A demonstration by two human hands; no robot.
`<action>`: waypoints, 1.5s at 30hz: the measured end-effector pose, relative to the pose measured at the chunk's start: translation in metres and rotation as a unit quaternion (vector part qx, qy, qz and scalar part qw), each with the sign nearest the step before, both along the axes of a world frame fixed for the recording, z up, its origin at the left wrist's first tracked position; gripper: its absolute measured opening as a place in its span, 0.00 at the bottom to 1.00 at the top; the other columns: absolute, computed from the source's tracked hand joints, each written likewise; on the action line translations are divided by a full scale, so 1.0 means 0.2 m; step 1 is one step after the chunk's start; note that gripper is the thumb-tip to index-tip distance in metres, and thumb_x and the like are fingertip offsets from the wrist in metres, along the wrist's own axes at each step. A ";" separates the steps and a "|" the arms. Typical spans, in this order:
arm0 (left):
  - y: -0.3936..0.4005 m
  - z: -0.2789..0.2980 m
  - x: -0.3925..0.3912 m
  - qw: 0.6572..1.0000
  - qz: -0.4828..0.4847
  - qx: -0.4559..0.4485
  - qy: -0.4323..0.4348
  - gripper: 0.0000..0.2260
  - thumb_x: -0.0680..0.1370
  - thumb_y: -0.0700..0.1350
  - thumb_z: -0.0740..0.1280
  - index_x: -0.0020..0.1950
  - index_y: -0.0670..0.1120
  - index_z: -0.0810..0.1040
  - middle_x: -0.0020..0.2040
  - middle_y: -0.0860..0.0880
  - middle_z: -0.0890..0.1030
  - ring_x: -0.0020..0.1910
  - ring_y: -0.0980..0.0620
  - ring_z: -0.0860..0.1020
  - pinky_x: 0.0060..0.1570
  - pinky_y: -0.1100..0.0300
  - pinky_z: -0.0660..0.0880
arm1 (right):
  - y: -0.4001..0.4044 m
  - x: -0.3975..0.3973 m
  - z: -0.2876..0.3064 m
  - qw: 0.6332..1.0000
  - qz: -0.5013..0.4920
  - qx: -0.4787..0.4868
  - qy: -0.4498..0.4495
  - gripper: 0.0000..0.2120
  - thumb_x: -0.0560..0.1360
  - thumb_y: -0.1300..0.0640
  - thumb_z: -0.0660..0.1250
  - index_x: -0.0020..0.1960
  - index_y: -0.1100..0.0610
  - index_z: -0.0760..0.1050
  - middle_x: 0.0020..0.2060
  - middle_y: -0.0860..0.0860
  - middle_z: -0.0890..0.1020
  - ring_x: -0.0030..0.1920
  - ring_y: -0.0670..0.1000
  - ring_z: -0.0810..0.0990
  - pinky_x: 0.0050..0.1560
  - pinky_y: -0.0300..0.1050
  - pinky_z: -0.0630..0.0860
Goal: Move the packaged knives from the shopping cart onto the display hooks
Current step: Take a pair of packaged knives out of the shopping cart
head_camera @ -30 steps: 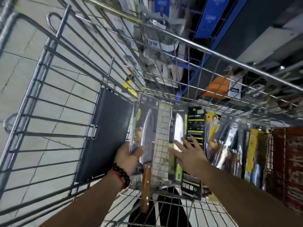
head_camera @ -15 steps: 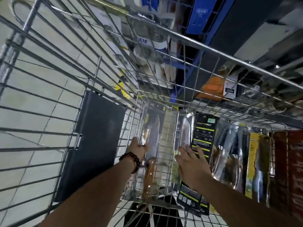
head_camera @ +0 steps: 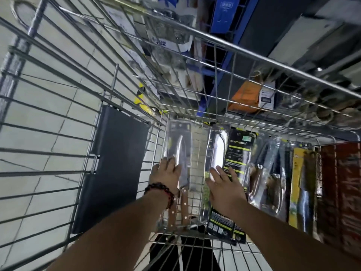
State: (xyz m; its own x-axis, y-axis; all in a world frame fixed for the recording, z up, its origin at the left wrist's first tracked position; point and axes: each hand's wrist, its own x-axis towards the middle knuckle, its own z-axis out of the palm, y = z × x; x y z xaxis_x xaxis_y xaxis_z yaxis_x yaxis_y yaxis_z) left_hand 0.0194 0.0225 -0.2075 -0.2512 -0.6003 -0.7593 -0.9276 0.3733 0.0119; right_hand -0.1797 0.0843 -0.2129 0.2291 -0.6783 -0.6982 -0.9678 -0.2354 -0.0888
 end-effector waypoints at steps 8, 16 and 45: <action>0.13 0.16 -0.24 0.960 0.187 0.051 0.201 0.27 0.77 0.41 0.63 0.76 0.48 0.60 0.76 0.45 0.60 0.73 0.45 0.63 0.72 0.52 0.63 | 0.10 -0.05 0.05 0.999 -0.040 -0.019 -0.001 0.30 0.77 0.46 0.59 0.77 0.44 0.53 0.78 0.53 0.42 0.77 0.58 0.35 0.71 0.63 0.30; 0.23 0.25 -0.49 0.784 0.493 0.268 0.266 0.27 0.80 0.49 0.62 0.78 0.55 0.58 0.76 0.48 0.64 0.53 0.57 0.77 0.50 0.63 0.75 | 0.18 -0.11 0.10 0.921 -0.385 -0.047 -0.022 0.37 0.75 0.54 0.66 0.77 0.51 0.49 0.75 0.55 0.59 0.74 0.60 0.59 0.72 0.58 0.62; 0.13 0.23 -0.25 0.723 0.622 0.176 0.245 0.24 0.82 0.50 0.61 0.77 0.48 0.61 0.75 0.46 0.65 0.71 0.43 0.67 0.68 0.49 0.64 | 0.12 -0.03 -0.04 0.840 -0.539 0.003 0.056 0.28 0.66 0.41 0.74 0.58 0.56 0.73 0.67 0.55 0.70 0.60 0.58 0.74 0.55 0.55 0.76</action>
